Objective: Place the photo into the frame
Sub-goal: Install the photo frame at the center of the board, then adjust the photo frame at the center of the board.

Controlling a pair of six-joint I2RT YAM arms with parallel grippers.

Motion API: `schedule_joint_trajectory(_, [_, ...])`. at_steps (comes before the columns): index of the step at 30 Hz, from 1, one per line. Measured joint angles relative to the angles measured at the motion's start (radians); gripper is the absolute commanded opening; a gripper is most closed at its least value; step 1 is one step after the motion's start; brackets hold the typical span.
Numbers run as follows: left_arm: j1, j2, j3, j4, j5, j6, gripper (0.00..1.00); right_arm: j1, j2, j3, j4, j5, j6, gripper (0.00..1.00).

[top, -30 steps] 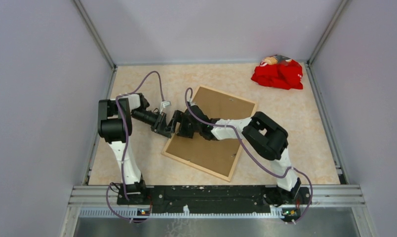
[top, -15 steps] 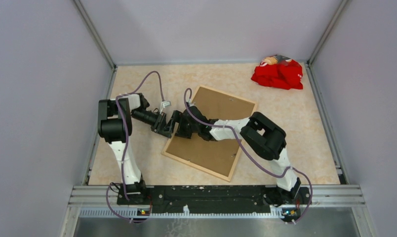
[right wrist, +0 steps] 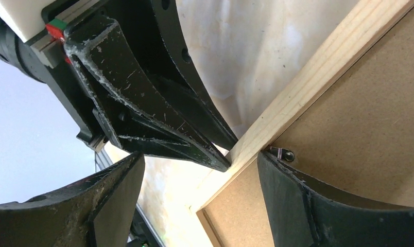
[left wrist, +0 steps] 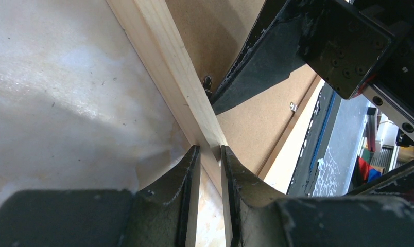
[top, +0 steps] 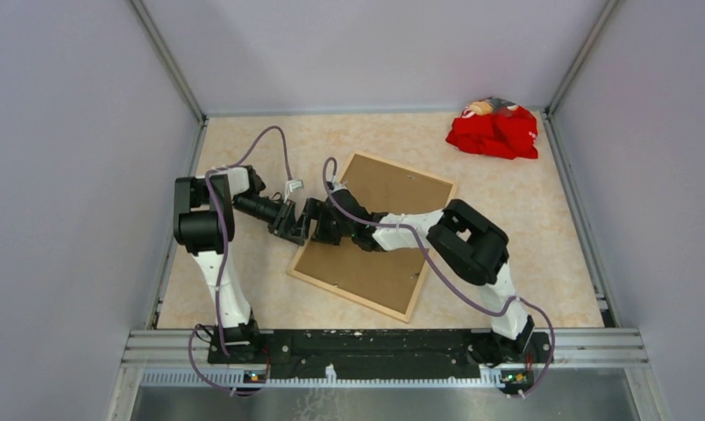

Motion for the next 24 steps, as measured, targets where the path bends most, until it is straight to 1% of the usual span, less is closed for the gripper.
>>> schedule_joint_trajectory(3, [0.0, -0.005, -0.004, 0.0, -0.003, 0.005, 0.27, -0.003, -0.014, -0.04, 0.058, -0.018, -0.028, 0.83])
schedule_joint_trajectory(5, [0.0, -0.009, -0.005, -0.001, -0.008, 0.008, 0.27, -0.013, -0.043, -0.079, 0.086, -0.04, -0.053, 0.87])
schedule_joint_trajectory(7, [0.0, -0.013, -0.005, -0.005, -0.016, 0.012, 0.27, -0.027, -0.105, -0.129, 0.088, -0.061, -0.081, 0.92])
schedule_joint_trajectory(10, [0.002, -0.025, -0.005, -0.014, -0.04, 0.017, 0.27, -0.053, -0.278, -0.23, 0.062, -0.067, -0.133, 0.99])
schedule_joint_trajectory(14, [0.006, -0.047, -0.007, -0.011, -0.076, 0.019, 0.27, -0.118, -0.617, -0.383, -0.018, -0.009, -0.179, 0.99])
schedule_joint_trajectory(16, [0.006, -0.054, -0.015, 0.0, -0.094, 0.019, 0.27, -0.185, -0.784, -0.463, -0.064, 0.041, -0.18, 0.99])
schedule_joint_trajectory(17, [0.006, -0.055, -0.019, 0.006, -0.1, 0.018, 0.27, -0.241, -0.874, -0.515, -0.1, 0.07, -0.178, 0.99])
schedule_joint_trajectory(18, [0.006, -0.055, -0.026, 0.014, -0.108, 0.016, 0.27, -0.281, -0.924, -0.544, -0.129, 0.093, -0.177, 0.99])
schedule_joint_trajectory(19, [0.006, -0.055, -0.036, 0.022, -0.111, 0.012, 0.27, -0.349, -0.987, -0.595, -0.166, 0.117, -0.176, 0.99])
schedule_joint_trajectory(22, [0.003, -0.067, -0.06, 0.033, -0.114, 0.001, 0.27, -0.534, -1.119, -0.745, -0.264, 0.178, -0.173, 0.99])
schedule_joint_trajectory(24, [-0.005, -0.08, -0.074, 0.046, -0.12, -0.005, 0.27, -0.636, -1.175, -0.842, -0.316, 0.192, -0.18, 0.99])
